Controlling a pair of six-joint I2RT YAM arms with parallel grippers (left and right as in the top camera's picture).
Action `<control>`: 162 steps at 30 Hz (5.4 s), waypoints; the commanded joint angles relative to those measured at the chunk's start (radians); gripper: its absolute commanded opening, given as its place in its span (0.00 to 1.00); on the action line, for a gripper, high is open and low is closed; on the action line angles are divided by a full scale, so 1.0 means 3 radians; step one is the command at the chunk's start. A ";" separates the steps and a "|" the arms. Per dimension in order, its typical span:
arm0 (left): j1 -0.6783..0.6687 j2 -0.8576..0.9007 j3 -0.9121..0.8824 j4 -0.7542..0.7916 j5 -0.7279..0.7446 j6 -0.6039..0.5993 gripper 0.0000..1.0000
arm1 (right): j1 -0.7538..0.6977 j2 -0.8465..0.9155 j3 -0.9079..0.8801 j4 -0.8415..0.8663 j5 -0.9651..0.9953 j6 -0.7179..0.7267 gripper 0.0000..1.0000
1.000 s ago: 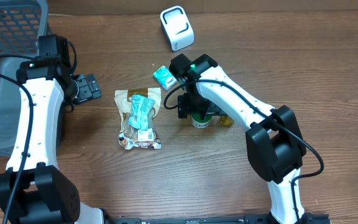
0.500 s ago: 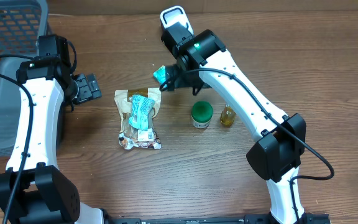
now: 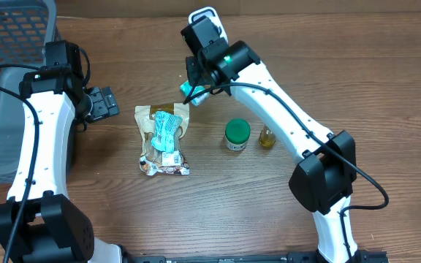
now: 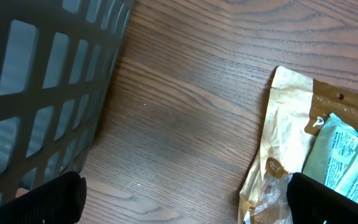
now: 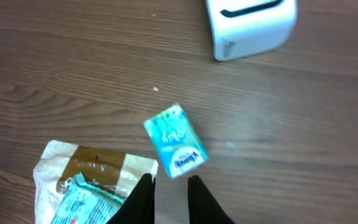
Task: Scan the item barcode
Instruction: 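Move the right gripper up toward the blue Kleenex pack, then lower the right gripper and grasp the Kleenex pack, then carry the Kleenex pack down toward the green wipes packet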
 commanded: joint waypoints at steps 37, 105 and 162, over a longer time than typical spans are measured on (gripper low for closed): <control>0.0005 -0.0053 0.0069 0.0000 -0.0041 0.0048 1.00 | 0.0134 0.0355 -0.1349 0.2079 -0.0067 -0.0847 0.44; 0.0005 -0.0053 0.0069 0.0000 -0.0041 0.0048 1.00 | 0.0072 -0.0327 -0.1336 0.0103 -0.2043 0.1221 0.04; 0.0005 -0.0053 0.0069 0.0000 -0.0041 0.0047 1.00 | 0.0228 -0.1399 -0.3545 0.2745 -0.1602 0.2120 0.04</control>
